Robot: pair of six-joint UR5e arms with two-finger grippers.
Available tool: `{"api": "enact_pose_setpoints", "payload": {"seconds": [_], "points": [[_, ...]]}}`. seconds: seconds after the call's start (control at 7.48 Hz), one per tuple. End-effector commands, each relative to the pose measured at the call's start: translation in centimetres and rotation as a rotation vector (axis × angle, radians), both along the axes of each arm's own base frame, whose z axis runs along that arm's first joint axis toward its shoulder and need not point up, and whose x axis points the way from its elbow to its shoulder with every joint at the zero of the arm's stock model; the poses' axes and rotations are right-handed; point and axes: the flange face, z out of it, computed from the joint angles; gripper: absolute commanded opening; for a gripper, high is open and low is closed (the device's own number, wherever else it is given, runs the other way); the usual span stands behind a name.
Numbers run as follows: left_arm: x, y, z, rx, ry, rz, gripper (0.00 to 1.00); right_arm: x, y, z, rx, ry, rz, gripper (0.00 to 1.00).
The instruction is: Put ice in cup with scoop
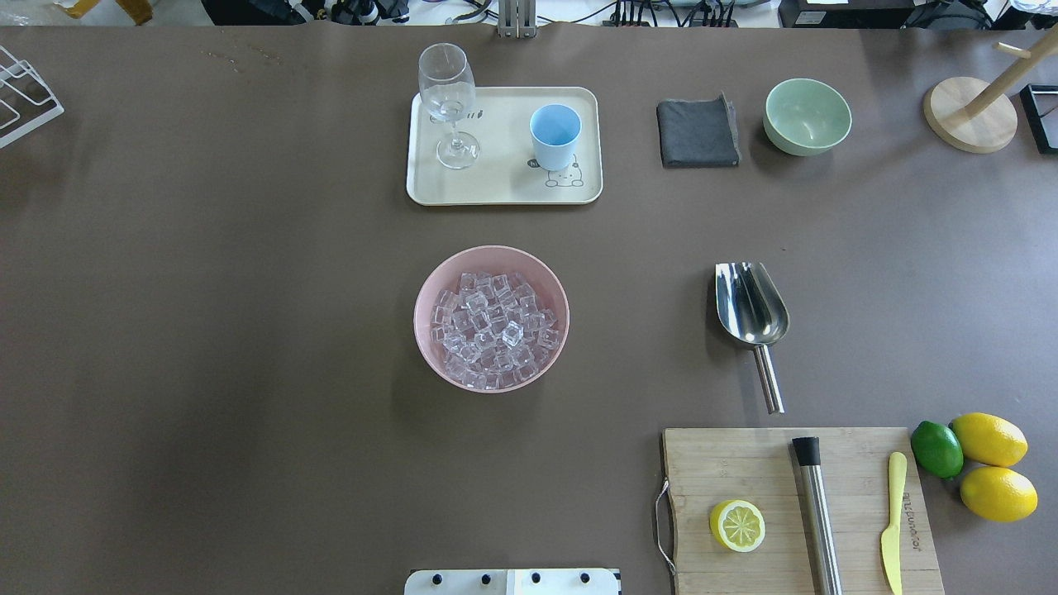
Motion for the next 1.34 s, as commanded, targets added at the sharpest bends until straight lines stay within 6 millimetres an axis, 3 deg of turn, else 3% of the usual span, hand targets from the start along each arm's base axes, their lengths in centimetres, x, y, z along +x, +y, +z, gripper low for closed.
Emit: {"api": "enact_pose_setpoints", "payload": {"seconds": [0.0, 0.27, 0.4, 0.53, 0.8, 0.94, 1.2], "points": [[6.8, -0.9, -3.4, 0.257, 0.059, 0.134, 0.98, -7.9, 0.6, -6.3, -0.038, -0.041, -0.011, 0.99], [12.4, -1.9, -5.4, 0.492, 0.132, 0.229, 0.98, -15.8, 1.1, -10.0, -0.063, -0.054, -0.066, 0.99], [16.1, -3.8, -6.8, 0.574, 0.166, 0.275, 0.98, -19.1, 2.4, -11.2, -0.053, -0.075, -0.067, 0.99], [18.2, -3.9, -8.0, 0.658, 0.197, 0.301, 0.98, -22.5, 3.9, -11.5, -0.073, -0.094, -0.085, 0.99], [18.8, -2.8, -8.9, 0.861, 0.274, 0.312, 0.98, -28.2, 7.0, -12.5, -0.131, -0.076, -0.121, 0.99], [22.2, -2.2, -10.2, 0.913, 0.322, 0.363, 0.98, -30.3, 8.3, -12.1, -0.14, -0.045, -0.132, 0.99], [26.5, 0.1, -11.5, 0.982, 0.394, 0.433, 0.98, -33.9, 10.0, -11.0, -0.133, -0.017, -0.129, 0.99]]}}
